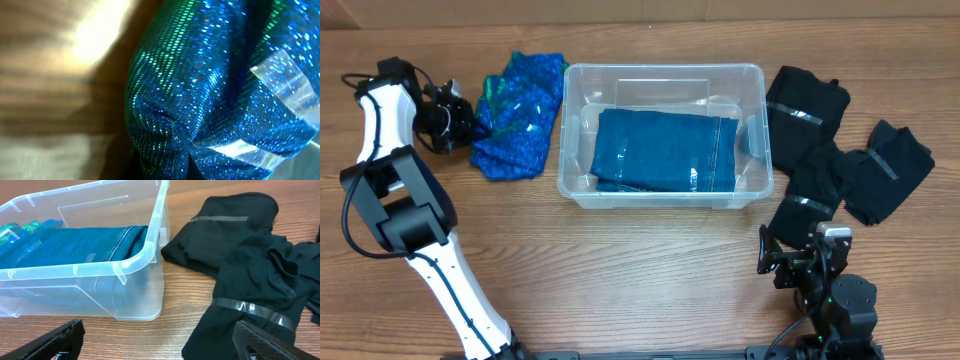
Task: Pack container
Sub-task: 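Move the left gripper to the blue sequined fabric and grasp it, then carry the sequined fabric into the bin's left side and release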
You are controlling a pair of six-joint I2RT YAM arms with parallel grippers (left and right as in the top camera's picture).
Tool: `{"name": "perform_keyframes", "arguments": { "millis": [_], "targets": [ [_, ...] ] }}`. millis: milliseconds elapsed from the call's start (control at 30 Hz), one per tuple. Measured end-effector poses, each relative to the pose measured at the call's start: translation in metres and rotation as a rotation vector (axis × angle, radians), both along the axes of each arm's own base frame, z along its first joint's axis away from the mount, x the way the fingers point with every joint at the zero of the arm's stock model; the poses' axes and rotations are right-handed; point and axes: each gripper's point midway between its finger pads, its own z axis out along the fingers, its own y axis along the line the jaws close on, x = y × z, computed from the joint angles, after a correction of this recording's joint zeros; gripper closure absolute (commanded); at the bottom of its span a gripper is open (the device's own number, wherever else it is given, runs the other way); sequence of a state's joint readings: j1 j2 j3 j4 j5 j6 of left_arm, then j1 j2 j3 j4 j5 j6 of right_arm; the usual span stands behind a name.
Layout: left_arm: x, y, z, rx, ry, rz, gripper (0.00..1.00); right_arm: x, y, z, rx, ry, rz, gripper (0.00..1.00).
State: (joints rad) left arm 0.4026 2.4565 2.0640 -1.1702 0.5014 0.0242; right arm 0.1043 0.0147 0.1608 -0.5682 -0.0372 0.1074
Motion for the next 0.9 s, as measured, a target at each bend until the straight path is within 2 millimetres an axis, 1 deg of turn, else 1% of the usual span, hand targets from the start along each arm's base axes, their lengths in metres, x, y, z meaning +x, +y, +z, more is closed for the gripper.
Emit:
{"name": "perform_keyframes", "arguments": {
  "millis": [67, 100, 167, 200, 233, 267, 333, 367, 400, 433, 467, 500, 533, 567, 633, 667, 700, 767, 833, 900],
  "targets": [
    [-0.014, 0.000, 0.011, -0.028, 0.057, 0.015, 0.96, 0.000, 0.000, 0.000, 0.000, 0.001, 0.000, 0.00],
    [-0.016, 0.000, 0.018, -0.034, 0.065, 0.018, 0.96, 0.000, 0.000, 0.000, 0.000, 0.001, 0.001, 0.00],
    [-0.021, -0.003, 0.055, -0.039, 0.050, 0.022, 0.96, 0.000, 0.000, 0.000, 0.000, 0.000, 0.001, 0.00],
    [-0.022, -0.005, 0.084, -0.032, 0.008, 0.021, 0.96, 0.000, 0.000, 0.000, 0.000, 0.000, 0.001, 0.00],
    [-0.023, -0.009, 0.108, -0.025, -0.033, 0.017, 0.96, 0.000, 0.000, 0.000, 0.000, 0.000, 0.000, 0.00],
    [-0.025, -0.019, 0.155, 0.002, -0.121, 0.012, 0.96, 0.000, 0.000, 0.000, 0.000, 0.000, 0.000, 0.00],
    [-0.034, -0.043, 0.231, 0.043, -0.279, -0.003, 0.96, 0.000, 0.000, 0.000, 0.000, 0.000, 0.000, 0.00],
    [-0.043, -0.065, 0.274, 0.056, -0.377, -0.018, 0.96, 0.000, 0.000, 0.000, 0.000, 0.000, 0.000, 0.00],
    [-0.046, -0.070, 0.284, 0.051, -0.390, -0.008, 0.96, 0.000, 0.000, 0.000, 0.000, 0.000, 0.001, 0.00],
    [-0.064, -0.112, 0.337, 0.059, -0.525, -0.060, 0.96, 0.000, 0.000, 0.000, 0.000, 0.000, 0.001, 0.00],
    [-0.073, -0.134, 0.357, 0.046, -0.567, -0.065, 0.96, 0.000, 0.000, 0.000, 0.000, 0.000, 0.000, 0.00],
    [-0.082, -0.161, 0.372, 0.034, -0.594, -0.078, 0.96, 0.000, 0.000, 0.000, 0.000, 0.000, 0.001, 0.00],
    [-0.088, -0.179, 0.379, 0.016, -0.594, -0.074, 0.96, 0.000, 0.000, 0.000, 0.000, 0.000, 0.000, 0.00],
    [-0.091, -0.202, 0.382, -0.001, -0.585, -0.073, 0.96, 0.000, 0.000, 0.000, 0.000, 0.000, 0.001, 0.00],
    [-0.088, -0.232, 0.379, -0.017, -0.560, -0.056, 0.96, 0.000, 0.000, 0.000, 0.000, 0.000, 0.000, 0.00],
    [-0.085, -0.251, 0.373, -0.014, -0.544, -0.047, 0.96, 0.000, 0.000, 0.000, 0.000, 0.000, 0.000, 0.00],
    [-0.082, -0.269, 0.364, -0.007, -0.517, -0.028, 0.96, 0.000, 0.000, 0.000, 0.000, 0.000, 0.000, 0.00],
    [-0.079, -0.295, 0.341, 0.028, -0.449, 0.020, 0.96, 0.000, 0.000, 0.000, 0.000, 0.000, 0.001, 0.00],
    [-0.077, -0.310, 0.323, 0.057, -0.396, 0.069, 0.96, 0.000, 0.000, 0.000, 0.000, 0.000, 0.000, 0.00],
    [-0.074, -0.323, 0.297, 0.088, -0.317, 0.144, 0.96, 0.000, 0.000, 0.000, 0.000, 0.000, 0.001, 0.00]
  ]
}}
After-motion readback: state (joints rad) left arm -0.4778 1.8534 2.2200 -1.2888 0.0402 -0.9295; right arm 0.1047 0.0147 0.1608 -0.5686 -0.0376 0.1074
